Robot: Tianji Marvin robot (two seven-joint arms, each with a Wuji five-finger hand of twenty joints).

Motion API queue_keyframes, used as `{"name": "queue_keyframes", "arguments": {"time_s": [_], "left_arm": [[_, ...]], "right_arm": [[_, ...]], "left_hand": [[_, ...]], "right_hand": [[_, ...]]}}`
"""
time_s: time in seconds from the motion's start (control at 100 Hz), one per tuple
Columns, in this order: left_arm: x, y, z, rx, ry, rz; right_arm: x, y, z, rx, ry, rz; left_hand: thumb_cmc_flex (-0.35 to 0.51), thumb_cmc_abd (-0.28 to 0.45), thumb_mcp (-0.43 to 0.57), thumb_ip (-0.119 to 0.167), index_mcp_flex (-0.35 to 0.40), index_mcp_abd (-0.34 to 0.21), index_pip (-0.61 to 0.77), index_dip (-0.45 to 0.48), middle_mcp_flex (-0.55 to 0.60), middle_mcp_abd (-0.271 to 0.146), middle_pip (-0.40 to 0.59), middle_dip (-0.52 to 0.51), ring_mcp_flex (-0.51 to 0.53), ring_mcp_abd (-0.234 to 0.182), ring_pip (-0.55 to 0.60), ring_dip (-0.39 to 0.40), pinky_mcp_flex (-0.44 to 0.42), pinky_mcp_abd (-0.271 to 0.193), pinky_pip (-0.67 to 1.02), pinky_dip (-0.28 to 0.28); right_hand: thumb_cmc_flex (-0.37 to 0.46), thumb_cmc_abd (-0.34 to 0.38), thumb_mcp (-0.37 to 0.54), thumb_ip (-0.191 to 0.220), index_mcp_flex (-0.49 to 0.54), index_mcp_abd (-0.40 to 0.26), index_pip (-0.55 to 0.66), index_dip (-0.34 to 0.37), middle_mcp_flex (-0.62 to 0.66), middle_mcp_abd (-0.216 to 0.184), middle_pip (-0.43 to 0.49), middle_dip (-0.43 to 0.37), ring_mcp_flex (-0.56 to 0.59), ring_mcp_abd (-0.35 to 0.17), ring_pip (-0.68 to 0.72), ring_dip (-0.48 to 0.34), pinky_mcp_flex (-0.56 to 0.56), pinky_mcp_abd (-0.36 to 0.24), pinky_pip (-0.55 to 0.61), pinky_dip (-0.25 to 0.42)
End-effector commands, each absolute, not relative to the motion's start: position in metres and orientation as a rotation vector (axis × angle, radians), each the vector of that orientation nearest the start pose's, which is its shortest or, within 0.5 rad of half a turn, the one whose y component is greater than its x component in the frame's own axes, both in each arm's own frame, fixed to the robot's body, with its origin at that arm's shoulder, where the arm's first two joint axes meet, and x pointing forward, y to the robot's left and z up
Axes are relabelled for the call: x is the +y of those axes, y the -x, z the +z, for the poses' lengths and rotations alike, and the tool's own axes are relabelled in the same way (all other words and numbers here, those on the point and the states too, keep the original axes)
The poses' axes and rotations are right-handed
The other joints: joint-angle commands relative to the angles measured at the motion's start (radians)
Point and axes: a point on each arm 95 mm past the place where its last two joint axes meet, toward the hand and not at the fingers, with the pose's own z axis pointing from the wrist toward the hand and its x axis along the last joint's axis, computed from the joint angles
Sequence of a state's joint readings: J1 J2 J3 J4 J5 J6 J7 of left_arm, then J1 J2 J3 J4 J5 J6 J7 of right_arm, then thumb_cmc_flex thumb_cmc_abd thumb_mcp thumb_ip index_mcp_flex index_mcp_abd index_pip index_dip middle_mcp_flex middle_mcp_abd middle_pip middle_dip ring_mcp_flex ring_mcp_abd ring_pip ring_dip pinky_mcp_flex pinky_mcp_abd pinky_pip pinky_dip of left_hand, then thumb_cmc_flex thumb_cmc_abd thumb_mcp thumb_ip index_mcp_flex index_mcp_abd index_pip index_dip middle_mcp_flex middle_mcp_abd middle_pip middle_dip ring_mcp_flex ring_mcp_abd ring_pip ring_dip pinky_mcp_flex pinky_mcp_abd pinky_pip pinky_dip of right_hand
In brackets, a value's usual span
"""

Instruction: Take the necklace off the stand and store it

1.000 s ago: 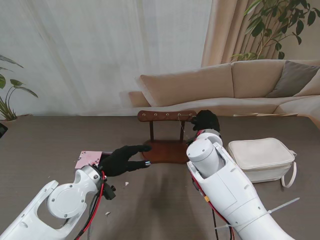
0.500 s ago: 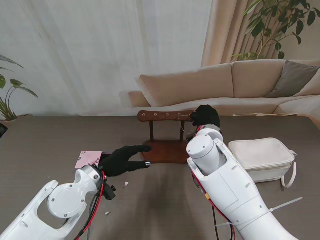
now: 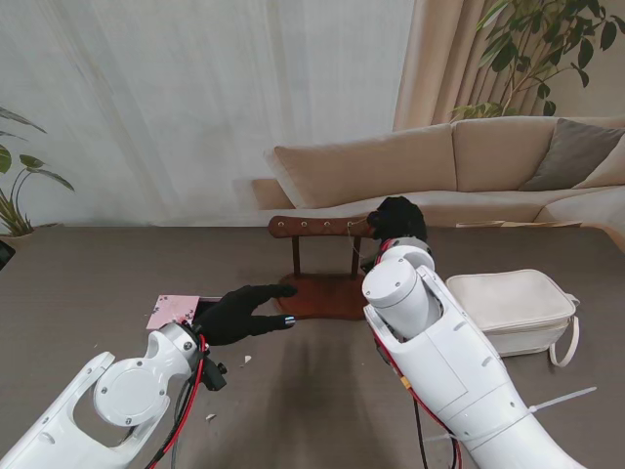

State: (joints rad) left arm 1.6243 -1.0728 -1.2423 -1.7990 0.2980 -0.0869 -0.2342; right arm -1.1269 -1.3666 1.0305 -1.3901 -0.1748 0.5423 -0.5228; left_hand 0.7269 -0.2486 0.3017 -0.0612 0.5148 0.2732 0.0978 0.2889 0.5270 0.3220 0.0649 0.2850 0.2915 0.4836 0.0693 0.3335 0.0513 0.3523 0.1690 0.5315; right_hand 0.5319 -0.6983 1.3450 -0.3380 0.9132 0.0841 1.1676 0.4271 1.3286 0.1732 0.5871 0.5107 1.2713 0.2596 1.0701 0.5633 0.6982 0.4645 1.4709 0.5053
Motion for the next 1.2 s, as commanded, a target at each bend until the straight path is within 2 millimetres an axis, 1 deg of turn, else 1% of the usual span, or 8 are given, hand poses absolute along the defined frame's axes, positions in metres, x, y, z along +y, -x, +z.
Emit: {"name": "queue_keyframes", "arguments": {"time_s": [0.0,0.26,0.36,0.37,0.57,0.77,0.93,1.19], "left_arm": [[-0.039,-0.371,-0.282,1.459,1.763,-2.055],[-0.038,-0.371,-0.281,1.455,1.757,-2.056],[-0.038,-0.37,-0.281,1.454,1.753,-2.056],[-0.038,-0.37,-0.281,1.454,1.753,-2.056],[-0.037,-0.369,-0.28,1.45,1.747,-2.058],[-0.037,-0.369,-0.28,1.45,1.746,-2.059],[-0.037,-0.368,-0.28,1.452,1.746,-2.058],[-0.037,-0.368,-0.28,1.459,1.75,-2.055]], "right_arm": [[0.075,-0.51,-0.226,0.442,-1.841,1.673],[0.084,-0.516,-0.221,0.47,-1.841,1.678],[0.088,-0.518,-0.22,0.493,-1.834,1.678],[0.089,-0.519,-0.219,0.495,-1.833,1.678],[0.097,-0.521,-0.219,0.513,-1.846,1.683],[0.104,-0.517,-0.215,0.512,-1.86,1.705],[0.107,-0.512,-0.212,0.516,-1.866,1.726],[0.11,-0.506,-0.21,0.485,-1.901,1.765]], "left_hand": [[0.006,0.047,-0.029,0.024,0.002,-0.007,0.0,0.002,0.006,-0.004,0.0,0.002,0.002,-0.008,-0.001,-0.008,-0.011,-0.055,-0.012,0.001],[0.008,0.048,-0.031,0.024,0.003,-0.006,0.001,0.002,0.005,-0.004,-0.001,0.002,0.003,-0.008,-0.001,-0.008,-0.012,-0.055,-0.012,0.002],[0.008,0.048,-0.031,0.025,0.003,-0.005,0.001,0.002,0.006,-0.003,0.0,0.002,0.002,-0.01,0.0,-0.008,-0.011,-0.054,-0.012,0.002],[0.008,0.048,-0.031,0.025,0.003,-0.005,0.001,0.002,0.006,-0.004,0.0,0.002,0.003,-0.01,0.0,-0.007,-0.011,-0.054,-0.012,0.002],[0.009,0.048,-0.032,0.025,0.001,-0.006,0.0,0.002,0.006,-0.005,0.0,0.002,0.002,-0.009,0.001,-0.005,-0.011,-0.055,-0.012,0.002],[0.008,0.048,-0.033,0.025,0.003,-0.007,0.001,0.002,0.006,-0.004,0.0,0.002,0.002,-0.009,0.002,-0.003,-0.01,-0.056,-0.012,0.002],[0.009,0.049,-0.033,0.025,0.005,-0.005,0.001,0.002,0.007,-0.005,0.0,0.002,0.003,-0.01,0.002,-0.002,-0.011,-0.056,-0.012,0.002],[0.009,0.048,-0.032,0.025,0.004,-0.005,0.001,0.002,0.006,-0.005,0.0,0.002,0.001,-0.01,0.002,0.0,-0.011,-0.056,-0.012,0.002]], "right_hand": [[0.029,-0.025,0.036,-0.021,0.025,-0.007,0.01,0.029,0.044,0.018,0.016,0.018,0.028,-0.015,0.021,0.012,0.269,0.024,0.039,-0.004],[0.033,-0.018,0.027,-0.02,0.021,-0.012,0.007,0.035,0.039,0.016,0.013,0.019,0.027,-0.009,0.012,0.008,0.265,0.021,0.036,-0.002],[0.031,-0.015,0.025,-0.02,0.02,-0.014,0.006,0.036,0.038,0.013,0.013,0.02,0.029,-0.019,0.013,0.009,0.264,0.02,0.036,-0.002],[0.03,-0.015,0.024,-0.021,0.02,-0.014,0.006,0.036,0.038,0.013,0.013,0.02,0.029,-0.013,0.014,0.009,0.264,0.02,0.036,-0.002],[0.03,-0.015,0.024,-0.02,0.018,-0.018,0.006,0.038,0.038,0.01,0.014,0.021,0.029,-0.017,0.013,0.009,0.263,0.019,0.035,0.0],[0.03,-0.022,0.032,-0.021,0.025,-0.016,0.009,0.039,0.043,0.009,0.018,0.023,0.029,-0.014,0.017,0.011,0.264,0.013,0.036,0.002],[0.028,-0.028,0.038,-0.021,0.031,-0.018,0.011,0.041,0.049,0.008,0.02,0.024,0.03,-0.026,0.023,0.014,0.269,0.01,0.039,0.003],[0.029,-0.032,0.043,-0.022,0.034,-0.016,0.009,0.045,0.052,0.01,0.021,0.027,0.028,-0.019,0.027,0.016,0.269,0.013,0.037,0.005]]}}
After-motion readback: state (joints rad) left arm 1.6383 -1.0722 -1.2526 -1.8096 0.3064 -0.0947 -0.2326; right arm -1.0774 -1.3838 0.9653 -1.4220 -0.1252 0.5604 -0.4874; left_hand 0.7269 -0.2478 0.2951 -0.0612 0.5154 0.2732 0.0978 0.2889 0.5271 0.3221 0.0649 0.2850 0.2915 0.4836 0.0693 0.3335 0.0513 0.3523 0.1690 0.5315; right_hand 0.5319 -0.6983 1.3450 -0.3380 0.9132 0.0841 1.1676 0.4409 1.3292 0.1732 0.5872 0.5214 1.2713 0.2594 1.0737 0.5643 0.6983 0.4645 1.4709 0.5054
